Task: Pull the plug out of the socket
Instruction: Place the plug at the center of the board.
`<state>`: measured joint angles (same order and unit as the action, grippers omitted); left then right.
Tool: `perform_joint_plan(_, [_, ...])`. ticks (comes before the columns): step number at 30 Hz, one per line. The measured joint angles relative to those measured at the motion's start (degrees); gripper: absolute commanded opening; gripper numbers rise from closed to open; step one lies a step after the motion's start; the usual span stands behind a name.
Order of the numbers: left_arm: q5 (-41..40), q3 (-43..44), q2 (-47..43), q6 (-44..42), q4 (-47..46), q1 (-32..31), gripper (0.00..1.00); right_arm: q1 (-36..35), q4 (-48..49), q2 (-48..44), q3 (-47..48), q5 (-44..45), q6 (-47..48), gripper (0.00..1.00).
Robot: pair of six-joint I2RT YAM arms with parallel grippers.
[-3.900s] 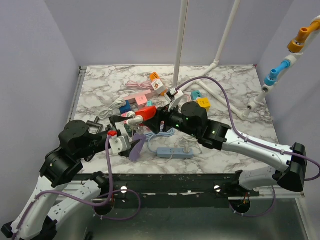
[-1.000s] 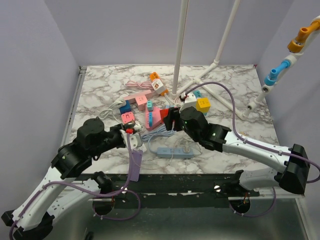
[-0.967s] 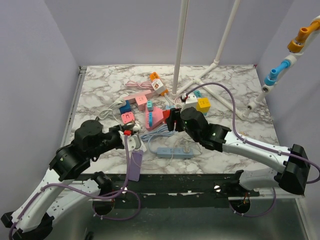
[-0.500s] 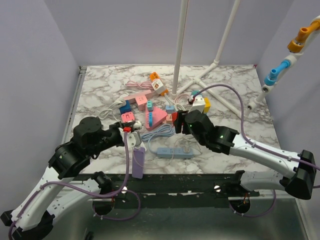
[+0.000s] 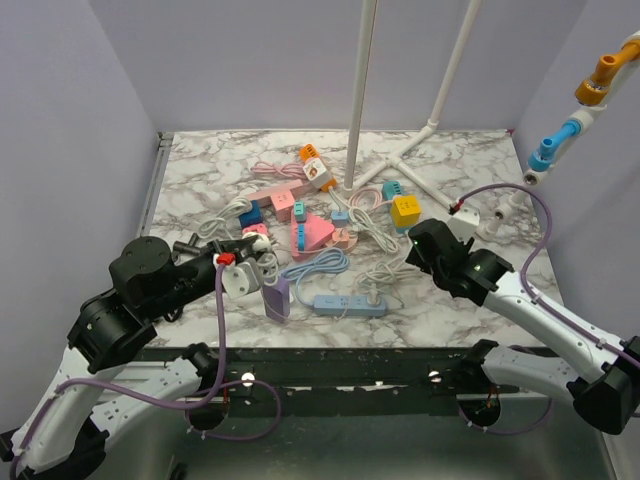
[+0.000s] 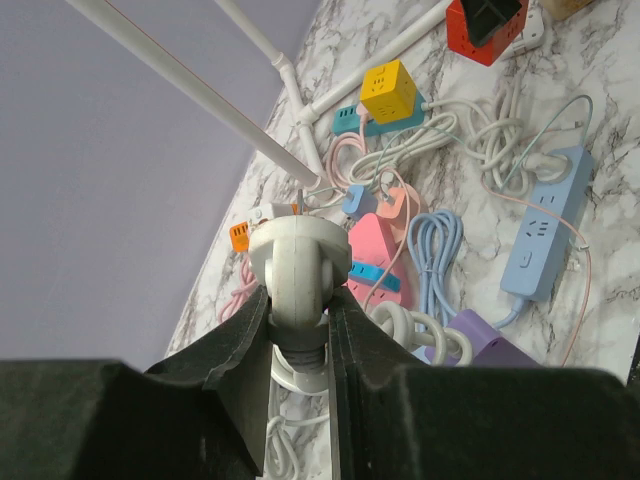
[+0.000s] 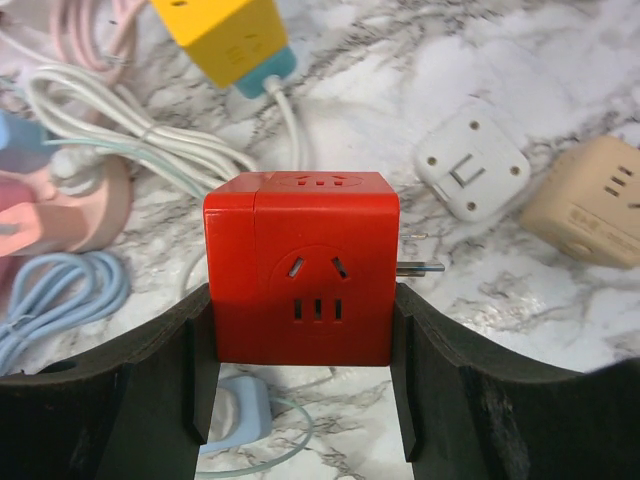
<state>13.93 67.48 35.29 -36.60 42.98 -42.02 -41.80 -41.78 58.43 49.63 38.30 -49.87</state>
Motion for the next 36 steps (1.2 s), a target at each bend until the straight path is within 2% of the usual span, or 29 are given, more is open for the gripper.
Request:
perform_joint_plan(4, [0.0,0.15,-0.5,0.26,0.83,0.0,0.0,2.03,-4.11,1.27,-0.04,0.55,-4.22,0.01])
perform_joint_plan(12, [-0.02,1.25,-1.73,0.24,2.73,0.0,0.0,9.05,-3.87,5.4,-0.66,0.87,-6.73,0.01])
perform_joint_plan(21, [-1.49,1.46,-1.14,2.32,3.39,0.0,0.0,18.84,5.38,14.38,-2.21,0.9,-6.05,0.01])
perform_joint_plan(26, [-2.8,1.62,-0.66,3.85,3.54,0.0,0.0,21.31,9.16,19.69,-3.8,0.9,-6.14,0.01])
perform_joint_plan(36, [-4.59,2.27,-0.22,5.03,4.11,0.0,0.0,21.55,16.15,16.85,-5.7,0.98,-6.14,0.01])
